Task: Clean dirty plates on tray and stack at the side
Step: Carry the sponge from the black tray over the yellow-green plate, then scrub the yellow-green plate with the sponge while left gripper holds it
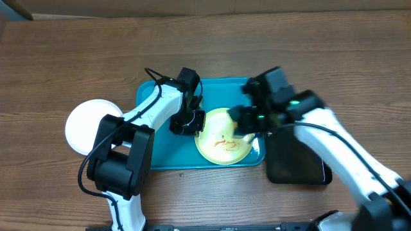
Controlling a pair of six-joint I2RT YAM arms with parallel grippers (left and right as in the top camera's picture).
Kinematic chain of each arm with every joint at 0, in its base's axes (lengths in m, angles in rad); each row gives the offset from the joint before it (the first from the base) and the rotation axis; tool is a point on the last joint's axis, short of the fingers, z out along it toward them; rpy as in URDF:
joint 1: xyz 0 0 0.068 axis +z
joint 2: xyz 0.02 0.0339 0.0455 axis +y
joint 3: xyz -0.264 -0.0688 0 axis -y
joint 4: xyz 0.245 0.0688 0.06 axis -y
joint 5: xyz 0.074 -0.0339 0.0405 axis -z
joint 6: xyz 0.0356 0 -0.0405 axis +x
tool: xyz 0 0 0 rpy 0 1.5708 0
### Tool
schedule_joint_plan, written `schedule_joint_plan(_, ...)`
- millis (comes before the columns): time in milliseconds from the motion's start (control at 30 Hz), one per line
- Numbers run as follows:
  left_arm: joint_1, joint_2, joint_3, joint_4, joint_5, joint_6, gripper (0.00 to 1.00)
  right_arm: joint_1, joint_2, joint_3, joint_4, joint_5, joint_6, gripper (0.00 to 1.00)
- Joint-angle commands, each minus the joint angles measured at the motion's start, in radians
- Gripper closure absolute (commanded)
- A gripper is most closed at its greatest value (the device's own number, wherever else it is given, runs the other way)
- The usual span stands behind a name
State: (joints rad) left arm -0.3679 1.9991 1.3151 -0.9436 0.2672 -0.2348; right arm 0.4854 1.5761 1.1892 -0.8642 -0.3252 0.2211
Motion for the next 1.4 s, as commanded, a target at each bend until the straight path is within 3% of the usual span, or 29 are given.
schedule_joint_plan(0,-0.007,0.041,-0.023,0.001,-0.014,-0.017,0.96,0.09,0.093,-0.001,0.057,-0.008,0.114,0.96)
schedule_joint_plan(233,-0.008,0.041,-0.023,0.002,-0.014,-0.017,0.96,0.146,0.224,-0.001,0.12,0.028,0.253,0.96)
schedule_joint_plan(700,-0.008,0.041,-0.023,0.002,-0.014,-0.017,0.96,0.151,0.367,-0.001,0.209,0.027,0.259,0.96)
schedule_joint_plan(1133,-0.007,0.041,-0.023,0.002,-0.016,-0.016,0.96,0.055,0.372,0.006,-0.015,0.241,0.258,0.96)
schedule_joint_plan(1367,-0.008,0.041,-0.023,0.002,-0.016,-0.016,0.96,-0.018,0.342,0.016,-0.04,0.249,0.234,0.96)
